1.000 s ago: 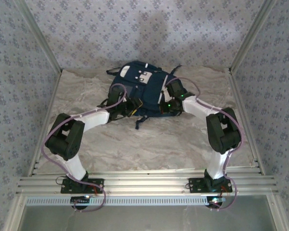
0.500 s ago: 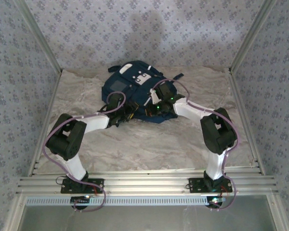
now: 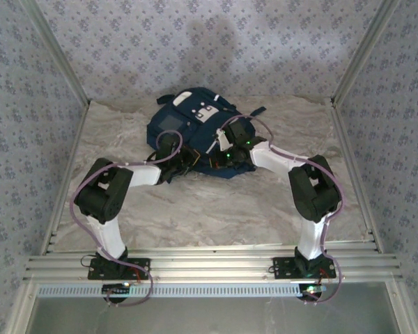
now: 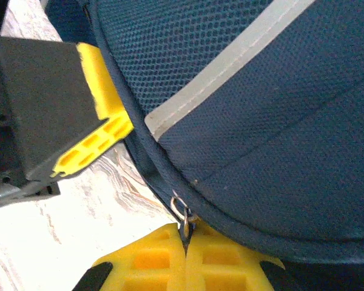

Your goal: Pack books, pencil case, and school supplies into a backpack

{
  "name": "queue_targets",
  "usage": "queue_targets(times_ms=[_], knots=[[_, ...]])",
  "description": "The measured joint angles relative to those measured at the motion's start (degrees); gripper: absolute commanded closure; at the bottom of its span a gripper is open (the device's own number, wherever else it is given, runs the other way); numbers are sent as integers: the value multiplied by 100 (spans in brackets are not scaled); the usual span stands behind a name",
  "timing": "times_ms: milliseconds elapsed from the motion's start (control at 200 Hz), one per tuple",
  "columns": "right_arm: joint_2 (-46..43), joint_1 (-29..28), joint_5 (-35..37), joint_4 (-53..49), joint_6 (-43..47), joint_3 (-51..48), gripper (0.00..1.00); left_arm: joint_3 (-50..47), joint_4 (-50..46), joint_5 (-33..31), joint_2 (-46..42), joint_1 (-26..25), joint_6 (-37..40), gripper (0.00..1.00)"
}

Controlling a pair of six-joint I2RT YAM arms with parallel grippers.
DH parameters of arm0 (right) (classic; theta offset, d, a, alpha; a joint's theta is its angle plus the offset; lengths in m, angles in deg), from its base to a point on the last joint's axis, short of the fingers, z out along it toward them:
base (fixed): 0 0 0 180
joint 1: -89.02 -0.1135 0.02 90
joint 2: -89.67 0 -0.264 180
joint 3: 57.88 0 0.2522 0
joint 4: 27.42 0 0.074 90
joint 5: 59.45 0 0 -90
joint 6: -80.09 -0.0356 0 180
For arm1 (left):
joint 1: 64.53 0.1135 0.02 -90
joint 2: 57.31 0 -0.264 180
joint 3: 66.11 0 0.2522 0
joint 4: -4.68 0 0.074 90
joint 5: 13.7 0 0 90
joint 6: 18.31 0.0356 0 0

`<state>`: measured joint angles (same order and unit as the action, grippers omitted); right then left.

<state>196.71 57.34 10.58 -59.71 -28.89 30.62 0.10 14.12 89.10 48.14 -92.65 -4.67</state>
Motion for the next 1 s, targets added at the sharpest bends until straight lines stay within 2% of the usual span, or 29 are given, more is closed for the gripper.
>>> queue_targets(times_ms=[340,680,820,999], knots=[[-2,581,68,-612,1062,98,100,-127,-22,612,-168,236,273,100],[133,1047,575,-1110,1919,721,100,-87,-1316,1187,-820,688,1222,100],[382,1071,782,-1303,2142,1008,100,68,-1965,1456,-826,1071,1840,100],[466,863,656,-1416,2227,1034,100,299,-2702,1637,-826,1764,2627,100]])
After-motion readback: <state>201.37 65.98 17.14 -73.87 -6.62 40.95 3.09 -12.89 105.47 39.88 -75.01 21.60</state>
